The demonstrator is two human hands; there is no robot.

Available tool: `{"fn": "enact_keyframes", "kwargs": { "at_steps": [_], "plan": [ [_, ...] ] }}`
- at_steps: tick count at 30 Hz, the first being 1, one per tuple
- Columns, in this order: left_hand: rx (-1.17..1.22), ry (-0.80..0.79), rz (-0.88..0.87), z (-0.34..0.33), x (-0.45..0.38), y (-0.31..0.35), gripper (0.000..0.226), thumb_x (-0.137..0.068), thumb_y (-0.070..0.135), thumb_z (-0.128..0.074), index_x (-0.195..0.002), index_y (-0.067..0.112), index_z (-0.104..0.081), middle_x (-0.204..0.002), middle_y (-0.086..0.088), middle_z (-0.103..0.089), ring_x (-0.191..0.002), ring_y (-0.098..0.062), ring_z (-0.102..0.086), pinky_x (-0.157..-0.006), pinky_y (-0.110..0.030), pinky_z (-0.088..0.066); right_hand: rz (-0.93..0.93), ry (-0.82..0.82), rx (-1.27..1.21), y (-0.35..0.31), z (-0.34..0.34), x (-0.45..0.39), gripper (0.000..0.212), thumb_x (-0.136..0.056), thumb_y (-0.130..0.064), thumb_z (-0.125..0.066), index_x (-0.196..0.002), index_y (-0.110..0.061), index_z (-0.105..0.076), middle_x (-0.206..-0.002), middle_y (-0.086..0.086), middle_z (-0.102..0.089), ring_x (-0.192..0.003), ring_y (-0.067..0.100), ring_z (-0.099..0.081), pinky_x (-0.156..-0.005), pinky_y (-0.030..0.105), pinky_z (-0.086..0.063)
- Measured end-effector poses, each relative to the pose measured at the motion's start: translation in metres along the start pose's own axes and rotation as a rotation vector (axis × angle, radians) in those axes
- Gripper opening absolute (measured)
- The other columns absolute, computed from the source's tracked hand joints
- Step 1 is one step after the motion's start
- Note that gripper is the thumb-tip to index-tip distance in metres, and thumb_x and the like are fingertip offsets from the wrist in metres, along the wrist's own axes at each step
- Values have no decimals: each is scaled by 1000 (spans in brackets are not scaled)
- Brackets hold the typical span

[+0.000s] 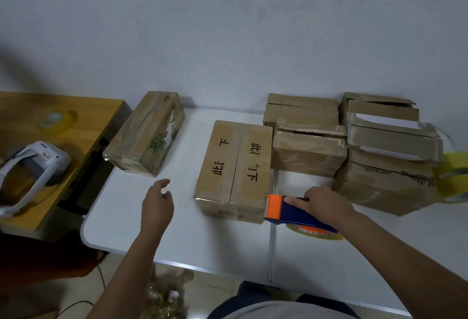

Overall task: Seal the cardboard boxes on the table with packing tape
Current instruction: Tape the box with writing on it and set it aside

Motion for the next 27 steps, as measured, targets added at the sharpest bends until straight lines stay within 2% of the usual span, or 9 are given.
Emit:
{"fn": "enact_keyframes", "kwargs": {
  "at_steps": [3,6,8,13,17,19,22,24,27],
  "plan": [
    [-113,88,-505,2,28,50,39,-95,-9,-47,-122,13,-66,-124,-3,-65,-113,-20,-60,-97,-26,-45,2,1,-5,-2,1,3,85,-64,-88,-16,-74,-17,-62,-70,0,-61,-64,13,-60,-70,28,-52],
    [-235,-77,-839,-31,55,72,43,-84,-10,-54,-114,15,-72,-121,1,-68,-107,-18,-62,-91,-28,-53,8,7,-2,-2,2,4,86,-64,-88,-15,-78,-18,-63,-72,-1,-63,-65,12,-61,-71,28,-53],
    [-294,-113,-840,-49,60,67,43,-79,-11,-64,-111,15,-75,-120,2,-68,-104,-21,-64,-82,-36,-59,8,11,3,-2,1,4,87,-67,-87,-16,-82,-17,-65,-74,0,-64,-66,12,-62,-70,27,-52],
    [-341,-55,-828,-51,54,68,37,-72,-12,-74,-98,15,-79,-109,3,-72,-93,-22,-67,-69,-38,-62,3,21,-7,-4,-3,4,77,-80,-82,-26,-81,-15,-65,-72,1,-63,-66,13,-62,-67,25,-50],
    [-326,-180,-881,-71,57,108,39,-82,-3,-71,-117,16,-72,-127,-2,-66,-107,-26,-66,-85,-40,-59,-4,27,-26,-1,-2,6,82,-75,-85,-24,-80,-14,-65,-73,1,-63,-66,14,-62,-66,27,-50],
    [-359,-336,-915,-104,56,130,41,-94,8,-62,-134,18,-61,-144,-2,-55,-127,-25,-55,-105,-43,-48,-17,26,-23,0,-3,7,82,-77,-84,-25,-82,-13,-65,-74,2,-63,-66,14,-62,-67,27,-51],
    [-551,-501,-962,-153,54,141,47,-107,37,-28,-151,26,-38,-164,5,-22,-151,-17,-18,-123,-41,-17,-28,31,-22,2,-2,7,79,-80,-83,-29,-80,-13,-65,-72,2,-62,-65,15,-61,-65,28,-50],
    [-624,-498,-965,-166,52,134,60,-102,52,-5,-156,32,-24,-166,9,-5,-153,-12,1,-125,-40,-2,-29,34,-31,6,-1,8,81,-77,-86,-27,-79,-14,-66,-71,2,-62,-65,15,-61,-66,29,-51],
    [-653,-445,-995,-166,53,127,66,-99,57,9,-156,36,-16,-165,10,-1,-153,-11,5,-124,-41,0,-19,52,-33,7,3,8,81,-77,-87,-29,-78,-15,-66,-72,1,-62,-67,15,-61,-64,30,-50]
  ]
}}
Point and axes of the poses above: each hand's wrist, its own x-axis away from the middle knuckle, its own z-axis out of the back of the hand, y = z × x, the point moved 7 cm from there along -x, towards the middle knuckle
